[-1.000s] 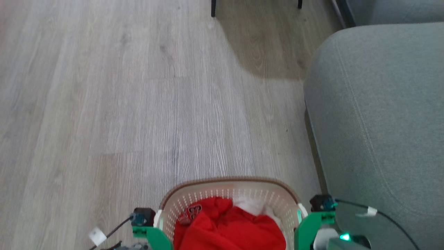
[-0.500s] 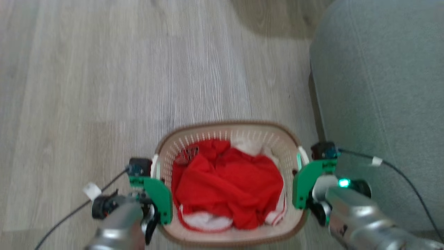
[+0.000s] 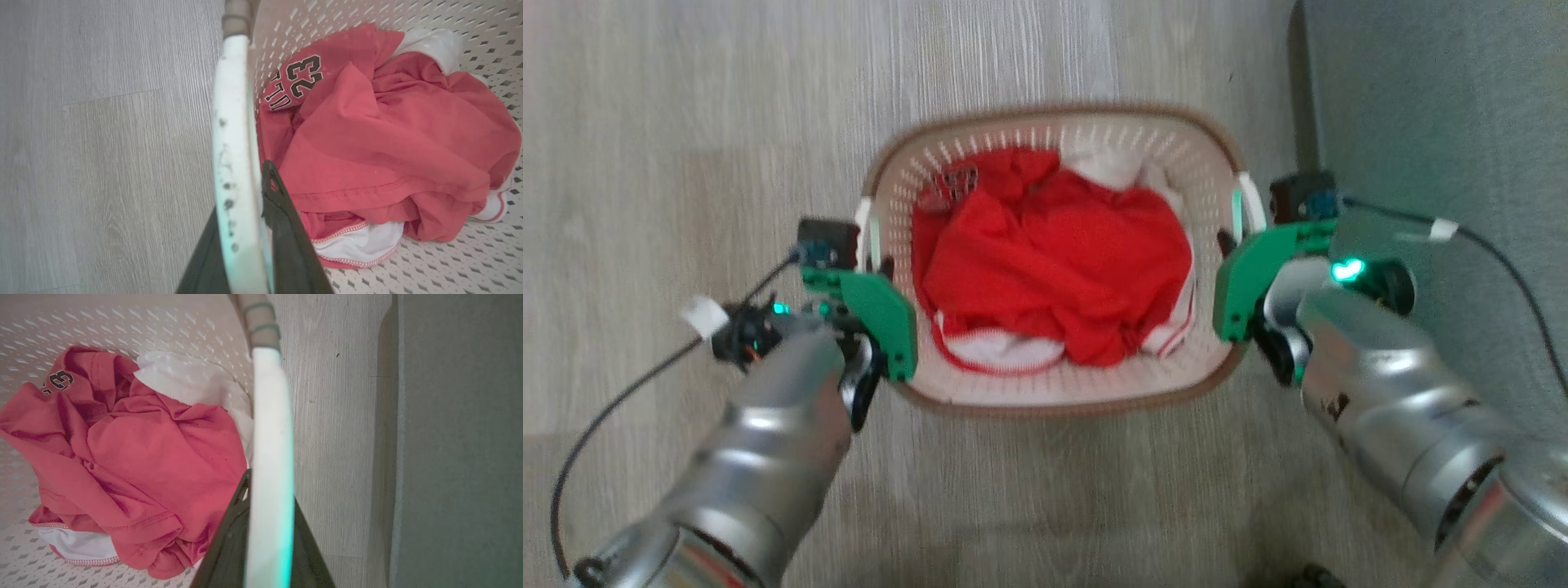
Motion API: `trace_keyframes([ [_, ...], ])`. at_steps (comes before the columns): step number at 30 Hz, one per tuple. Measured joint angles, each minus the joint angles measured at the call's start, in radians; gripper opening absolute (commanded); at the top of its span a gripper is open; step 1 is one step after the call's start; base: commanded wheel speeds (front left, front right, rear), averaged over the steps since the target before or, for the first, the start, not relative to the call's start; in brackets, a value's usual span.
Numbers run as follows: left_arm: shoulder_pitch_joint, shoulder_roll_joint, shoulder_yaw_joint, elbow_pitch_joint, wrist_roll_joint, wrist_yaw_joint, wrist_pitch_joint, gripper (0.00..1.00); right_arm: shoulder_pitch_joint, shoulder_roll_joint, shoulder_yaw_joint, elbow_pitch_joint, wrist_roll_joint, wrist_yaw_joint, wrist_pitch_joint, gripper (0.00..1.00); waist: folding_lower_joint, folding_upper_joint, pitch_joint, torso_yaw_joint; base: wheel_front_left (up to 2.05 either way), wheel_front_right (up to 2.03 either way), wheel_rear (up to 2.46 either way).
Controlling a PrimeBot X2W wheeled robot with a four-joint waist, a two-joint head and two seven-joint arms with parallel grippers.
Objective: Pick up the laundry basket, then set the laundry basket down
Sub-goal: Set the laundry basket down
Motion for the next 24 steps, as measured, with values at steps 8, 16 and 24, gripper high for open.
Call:
trace_keyframes([
  [8, -0.108, 0.003, 0.001, 0.000, 0.002, 0.003, -0.015, 0.00, -0.095, -0.017, -0.048, 0.002, -0.056, 0.000, -0.017, 0.00, 0.0000, 0.0000, 0.165, 0.007, 0.00, 0.00, 0.00],
  [16, -0.170, 0.002, 0.001, 0.000, 0.009, 0.008, -0.032, 0.00, -0.149, -0.026, -0.105, 0.000, -0.117, 0.000, -0.025, 0.00, -0.0001, 0.0000, 0.281, 0.018, 0.00, 0.00, 0.00],
  [24, -0.202, -0.002, 0.000, 0.001, 0.009, 0.008, -0.041, 0.00, -0.169, -0.027, -0.174, 0.000, -0.192, 0.000, -0.025, 0.00, -0.0002, 0.0002, 0.368, 0.031, 0.00, 0.00, 0.00],
])
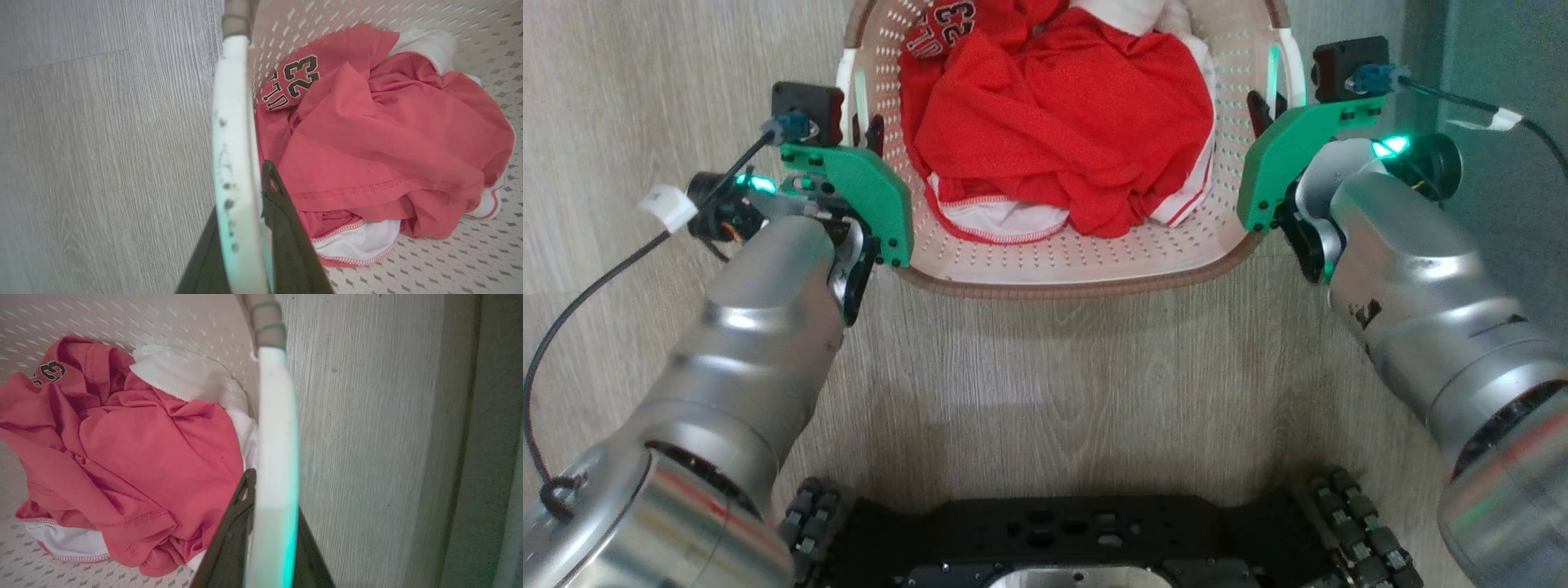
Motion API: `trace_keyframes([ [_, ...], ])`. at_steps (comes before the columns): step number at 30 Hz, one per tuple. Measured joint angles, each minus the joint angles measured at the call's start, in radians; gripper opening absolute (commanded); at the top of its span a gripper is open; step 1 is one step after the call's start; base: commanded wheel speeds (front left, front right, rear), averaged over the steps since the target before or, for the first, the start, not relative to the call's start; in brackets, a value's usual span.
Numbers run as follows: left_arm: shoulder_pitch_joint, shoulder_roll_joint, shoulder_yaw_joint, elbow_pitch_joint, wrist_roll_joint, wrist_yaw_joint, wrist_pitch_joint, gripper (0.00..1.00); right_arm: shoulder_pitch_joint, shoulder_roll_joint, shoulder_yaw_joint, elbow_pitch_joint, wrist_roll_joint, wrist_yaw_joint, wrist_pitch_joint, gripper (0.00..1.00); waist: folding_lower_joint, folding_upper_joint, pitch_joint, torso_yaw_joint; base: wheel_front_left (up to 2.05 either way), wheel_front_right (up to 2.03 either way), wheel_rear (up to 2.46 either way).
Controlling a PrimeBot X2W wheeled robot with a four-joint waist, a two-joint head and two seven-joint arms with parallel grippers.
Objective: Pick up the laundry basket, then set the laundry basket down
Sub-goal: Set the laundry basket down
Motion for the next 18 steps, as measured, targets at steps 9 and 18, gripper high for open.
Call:
trace_keyframes([
  [9, -0.042, -0.001, -0.002, 0.001, 0.002, 0.000, -0.005, 0.00, -0.022, 0.000, -0.087, 0.000, -0.087, 0.000, 0.000, 0.00, 0.0000, 0.0000, 0.052, 0.004, 0.00, 0.00, 0.00],
  [18, -0.050, -0.002, -0.002, 0.002, 0.002, 0.009, -0.009, 0.00, -0.022, 0.002, -0.171, -0.001, -0.184, 0.000, 0.000, 0.15, -0.0001, 0.0000, 0.066, 0.005, 0.00, 0.00, 0.00],
])
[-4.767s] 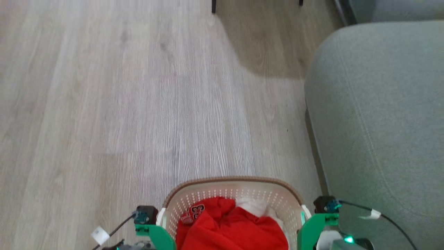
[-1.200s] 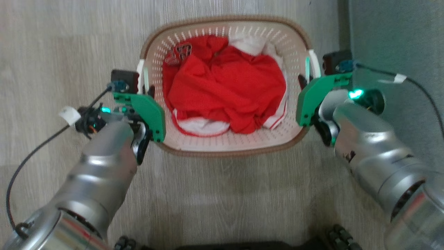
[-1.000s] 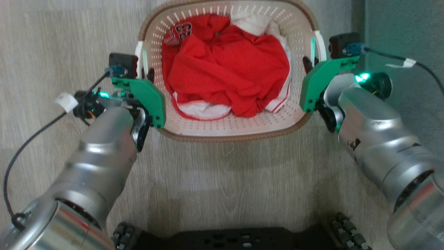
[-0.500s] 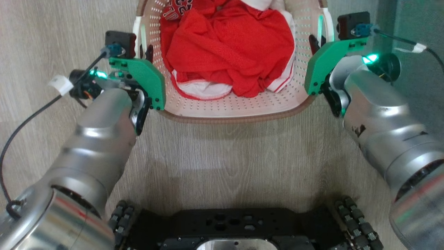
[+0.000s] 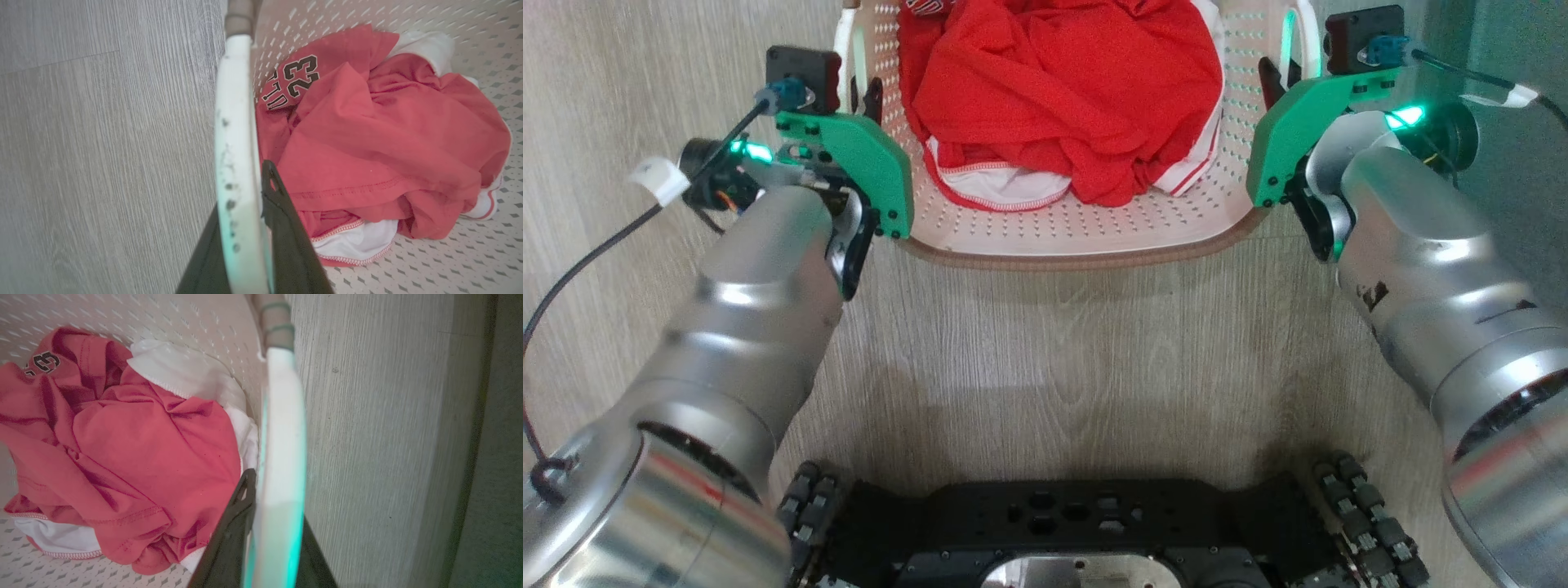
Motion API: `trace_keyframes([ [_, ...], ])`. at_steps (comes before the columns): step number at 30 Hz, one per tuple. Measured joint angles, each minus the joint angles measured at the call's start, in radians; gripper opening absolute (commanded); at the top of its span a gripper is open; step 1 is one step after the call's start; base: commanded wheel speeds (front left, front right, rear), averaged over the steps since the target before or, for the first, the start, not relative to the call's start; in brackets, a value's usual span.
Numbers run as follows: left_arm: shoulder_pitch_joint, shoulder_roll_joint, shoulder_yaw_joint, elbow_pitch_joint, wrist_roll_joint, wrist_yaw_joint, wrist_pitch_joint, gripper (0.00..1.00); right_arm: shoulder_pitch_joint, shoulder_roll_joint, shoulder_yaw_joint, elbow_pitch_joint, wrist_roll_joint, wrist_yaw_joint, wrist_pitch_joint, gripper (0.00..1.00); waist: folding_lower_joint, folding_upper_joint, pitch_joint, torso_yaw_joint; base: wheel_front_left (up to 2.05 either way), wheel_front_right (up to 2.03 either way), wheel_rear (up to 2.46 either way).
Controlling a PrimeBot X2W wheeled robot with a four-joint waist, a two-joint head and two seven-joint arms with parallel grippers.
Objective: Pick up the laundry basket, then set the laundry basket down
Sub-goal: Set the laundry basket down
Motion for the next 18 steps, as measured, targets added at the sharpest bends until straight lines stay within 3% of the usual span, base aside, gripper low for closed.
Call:
trace_keyframes([
  [6, -0.022, 0.000, 0.000, 0.000, 0.000, 0.005, 0.000, 0.00, -0.003, 0.001, -0.050, 0.001, -0.070, 0.000, 0.000, 0.23, 0.0000, 0.0000, 0.006, 0.003, 0.00, 0.00, 0.00],
  [8, -0.022, 0.000, 0.000, 0.001, 0.000, 0.009, 0.000, 0.00, -0.013, 0.001, -0.071, 0.000, -0.091, 0.000, 0.000, 0.33, 0.0000, 0.0000, 0.006, 0.003, 0.00, 0.00, 0.00],
  [9, -0.021, 0.000, 0.000, 0.001, -0.001, 0.009, 0.000, 0.08, -0.019, 0.000, -0.081, 0.000, -0.102, 0.000, -0.001, 0.36, 0.0000, 0.0000, 0.006, 0.003, 0.00, 0.00, 0.00],
  [11, -0.019, 0.000, 0.001, 0.003, -0.002, 0.012, 0.000, 0.38, -0.023, 0.000, -0.098, 0.000, -0.121, 0.000, -0.001, 0.45, 0.0000, 0.0000, 0.006, 0.004, 0.00, 0.00, 0.00],
  [12, -0.018, 0.000, 0.002, 0.003, -0.004, 0.018, 0.000, 0.44, -0.023, 0.000, -0.107, 0.000, -0.131, 0.000, -0.003, 0.69, 0.0000, 0.0000, 0.005, 0.005, 0.00, 0.00, 0.00],
  [13, -0.018, 0.001, 0.003, 0.005, -0.008, 0.019, 0.000, 0.74, -0.023, 0.001, -0.114, 0.000, -0.140, 0.000, -0.006, 0.94, 0.0000, 0.0000, 0.004, 0.005, 0.00, 0.00, 0.00],
  [14, -0.018, 0.001, 0.004, 0.006, -0.012, 0.027, 0.000, 1.00, -0.023, 0.000, -0.134, 0.002, -0.161, 0.000, -0.010, 1.00, 0.0000, 0.0000, 0.000, 0.005, 0.00, 0.00, 0.00],
  [18, -0.013, 0.002, 0.006, 0.008, -0.020, 0.028, 0.000, 1.00, -0.023, 0.000, -0.169, 0.002, -0.197, 0.000, -0.018, 1.00, 0.0000, -0.0001, -0.011, 0.004, 0.00, 0.00, 0.00],
])
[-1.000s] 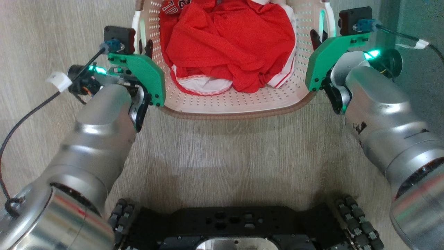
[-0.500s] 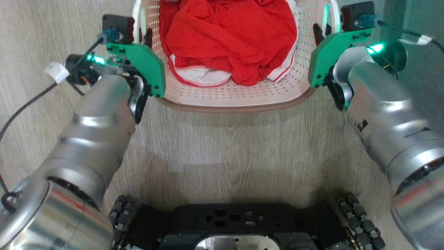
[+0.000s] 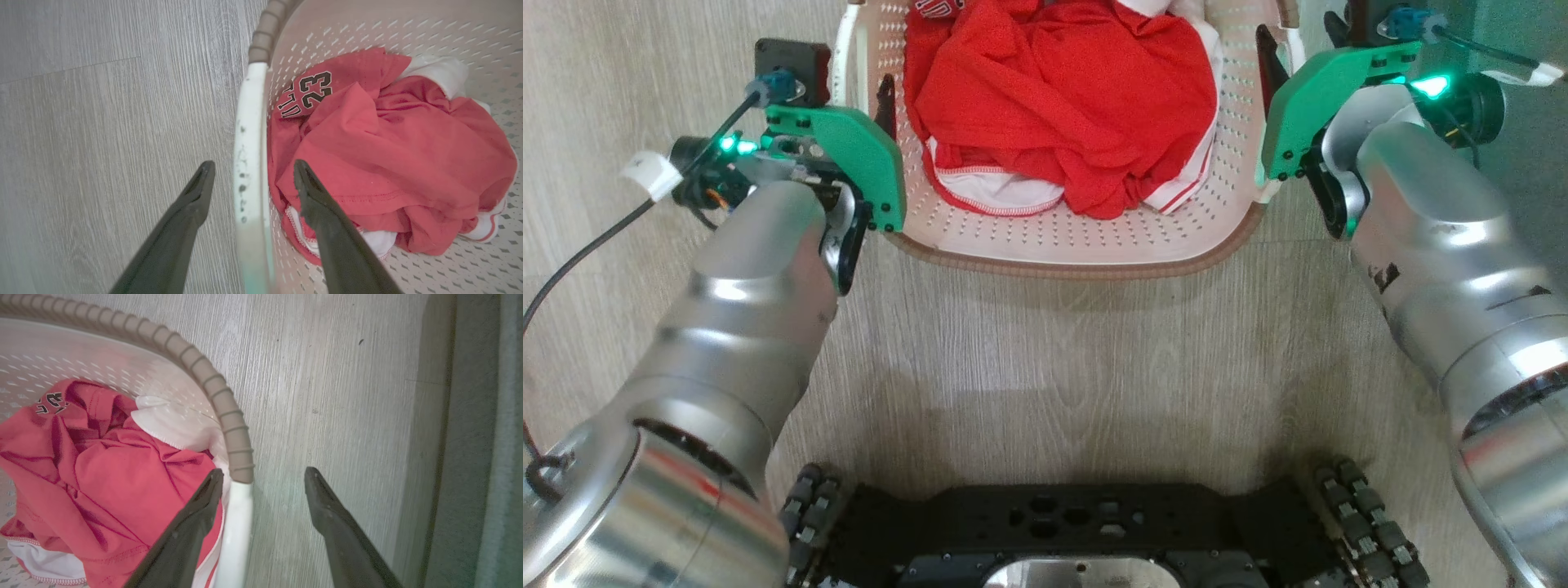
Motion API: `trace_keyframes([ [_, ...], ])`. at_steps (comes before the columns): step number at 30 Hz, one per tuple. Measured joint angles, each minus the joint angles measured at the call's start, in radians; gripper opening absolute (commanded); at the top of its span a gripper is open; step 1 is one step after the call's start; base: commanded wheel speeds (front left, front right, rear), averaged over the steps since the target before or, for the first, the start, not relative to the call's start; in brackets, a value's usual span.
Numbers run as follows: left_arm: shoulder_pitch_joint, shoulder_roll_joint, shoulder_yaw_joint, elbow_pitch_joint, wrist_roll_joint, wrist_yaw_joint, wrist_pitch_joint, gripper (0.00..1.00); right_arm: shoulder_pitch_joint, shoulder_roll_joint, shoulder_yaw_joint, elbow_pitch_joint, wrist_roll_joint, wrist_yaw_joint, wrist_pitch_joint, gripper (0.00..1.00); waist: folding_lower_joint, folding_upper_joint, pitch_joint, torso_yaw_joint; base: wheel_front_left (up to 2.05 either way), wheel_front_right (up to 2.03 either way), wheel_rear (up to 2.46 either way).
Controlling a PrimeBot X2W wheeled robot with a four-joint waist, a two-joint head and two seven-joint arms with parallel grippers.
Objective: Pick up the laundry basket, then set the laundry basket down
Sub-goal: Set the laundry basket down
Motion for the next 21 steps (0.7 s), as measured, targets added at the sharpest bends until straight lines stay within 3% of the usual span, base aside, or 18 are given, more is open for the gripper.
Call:
trace_keyframes([
  [11, 0.030, 0.010, 0.030, -0.022, -0.008, 0.008, -0.003, 1.00, 0.005, 0.000, -0.040, 0.001, -0.043, 0.000, -0.018, 1.00, 0.0000, 0.0000, -0.070, -0.005, 0.00, 0.00, 0.00],
  [16, 0.085, 0.040, 0.074, -0.117, 0.015, 0.032, -0.003, 1.00, 0.020, 0.000, -0.049, -0.011, -0.057, 0.000, -0.026, 1.00, 0.0000, 0.0000, -0.130, -0.011, 0.00, 0.00, 0.00],
  [21, 0.169, 0.074, 0.165, -0.256, 0.077, 0.046, -0.003, 1.00, 0.079, 0.000, -0.127, -0.089, -0.108, 0.000, -0.026, 1.00, 0.0000, 0.0000, -0.210, -0.021, 0.00, 0.00, 0.00],
])
